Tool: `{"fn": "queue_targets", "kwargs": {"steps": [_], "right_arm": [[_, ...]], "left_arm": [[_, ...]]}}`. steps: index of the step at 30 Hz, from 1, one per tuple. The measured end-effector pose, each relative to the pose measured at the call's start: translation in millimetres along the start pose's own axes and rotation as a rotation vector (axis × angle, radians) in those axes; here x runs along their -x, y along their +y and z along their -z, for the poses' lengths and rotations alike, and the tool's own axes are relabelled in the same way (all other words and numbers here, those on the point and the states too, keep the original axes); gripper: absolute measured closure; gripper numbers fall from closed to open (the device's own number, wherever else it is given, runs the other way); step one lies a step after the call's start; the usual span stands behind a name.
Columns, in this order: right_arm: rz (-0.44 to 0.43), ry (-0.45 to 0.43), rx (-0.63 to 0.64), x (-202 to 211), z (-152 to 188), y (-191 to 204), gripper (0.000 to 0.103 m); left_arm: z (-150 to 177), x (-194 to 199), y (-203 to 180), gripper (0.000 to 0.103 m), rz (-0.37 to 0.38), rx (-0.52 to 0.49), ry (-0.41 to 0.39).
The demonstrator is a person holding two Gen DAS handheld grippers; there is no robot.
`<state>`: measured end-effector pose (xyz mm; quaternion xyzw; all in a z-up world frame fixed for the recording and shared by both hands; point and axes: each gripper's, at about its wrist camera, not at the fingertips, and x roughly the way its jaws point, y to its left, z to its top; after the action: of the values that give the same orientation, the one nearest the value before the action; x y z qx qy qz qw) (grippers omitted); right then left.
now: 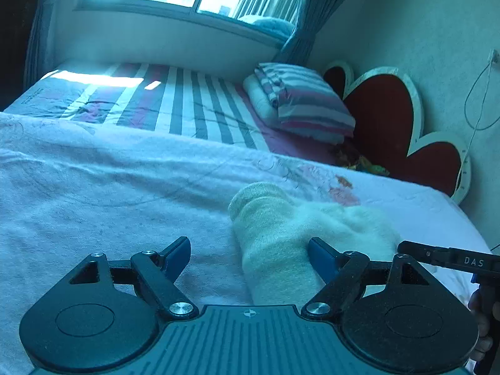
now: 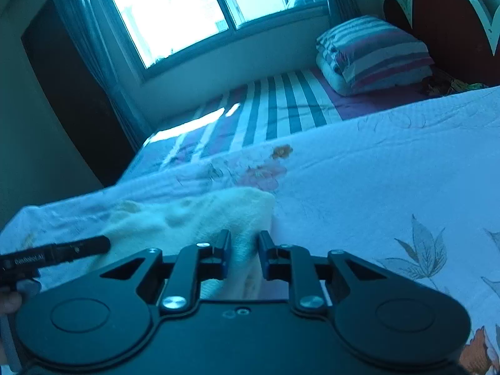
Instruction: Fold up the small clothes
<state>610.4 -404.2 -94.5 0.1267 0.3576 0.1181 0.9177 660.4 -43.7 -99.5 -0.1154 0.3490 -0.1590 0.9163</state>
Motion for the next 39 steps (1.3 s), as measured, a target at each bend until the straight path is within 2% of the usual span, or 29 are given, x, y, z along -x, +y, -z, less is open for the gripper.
{"fn": "queue_targets", "kwargs": {"steps": [1, 5, 7, 9, 11, 13, 17, 22, 28, 30, 32, 33, 35, 37, 39], "right_arm": [[0.028, 0.028, 0.003, -8.1, 2.8, -3.4, 0.08], [0.02, 0.017, -0.05, 6.7, 4.9, -10.4, 0.079], [-0.021, -0.035, -0.044, 28.6, 5.1, -5.9, 0.079], [-0.072, -0.048, -0.033, 43.1, 10.1, -0.4, 0.078], [-0.097, -0.027, -0.014, 46.8, 17.2, 5.5, 0.077], [-0.078, 0.015, 0.023, 41.1, 26.3, 11.8, 0.075], [-0.059, 0.044, -0.04, 30.0, 34.9, 2.8, 0.061], [-0.066, 0.057, -0.066, 34.5, 33.6, -0.3, 0.061], [-0.123, 0.012, -0.049, 69.8, 36.1, 11.6, 0.062], [-0.116, 0.036, -0.018, 67.9, 43.5, 16.2, 0.063], [-0.085, 0.106, -0.027, 53.4, 54.8, 13.1, 0.061], [-0.093, 0.13, -0.044, 48.8, 60.0, 10.0, 0.062], [-0.09, 0.104, -0.056, 57.6, 65.1, 10.2, 0.064], [-0.117, 0.065, -0.063, 76.2, 69.6, 13.3, 0.064], [-0.124, 0.07, -0.052, 92.7, 79.5, 17.2, 0.064]], "left_arm": [[1.3, -5.0, 2.0, 0.021, 0.003, 0.0, 0.014], [-1.9, 8.4, -8.2, 0.019, -0.018, -0.015, 0.018], [0.2, 27.1, -19.3, 0.019, -0.001, -0.036, 0.002], [10.1, 37.5, -27.9, 0.019, 0.008, -0.056, 0.007], [20.9, 40.4, -32.8, 0.019, -0.004, -0.077, 0.024], [29.3, 37.9, -32.2, 0.019, -0.015, -0.06, 0.038], [34.1, 37.4, -27.8, 0.019, -0.012, -0.028, 0.033], [35.1, 39.7, -29.1, 0.019, -0.024, -0.025, 0.045], [45.9, 76.9, -33.0, 0.019, 0.0, -0.027, 0.026], [57.7, 79.5, -31.2, 0.019, 0.005, -0.027, 0.053], [73.9, 77.1, -28.8, 0.019, -0.003, -0.027, 0.085], [80.3, 81.8, -30.4, 0.019, -0.004, -0.045, 0.066], [86.1, 92.1, -35.1, 0.019, -0.013, -0.067, 0.071], [92.0, 107.8, -36.0, 0.019, 0.013, -0.053, 0.058], [101.1, 118.5, -37.4, 0.019, 0.001, -0.066, 0.063]]}}
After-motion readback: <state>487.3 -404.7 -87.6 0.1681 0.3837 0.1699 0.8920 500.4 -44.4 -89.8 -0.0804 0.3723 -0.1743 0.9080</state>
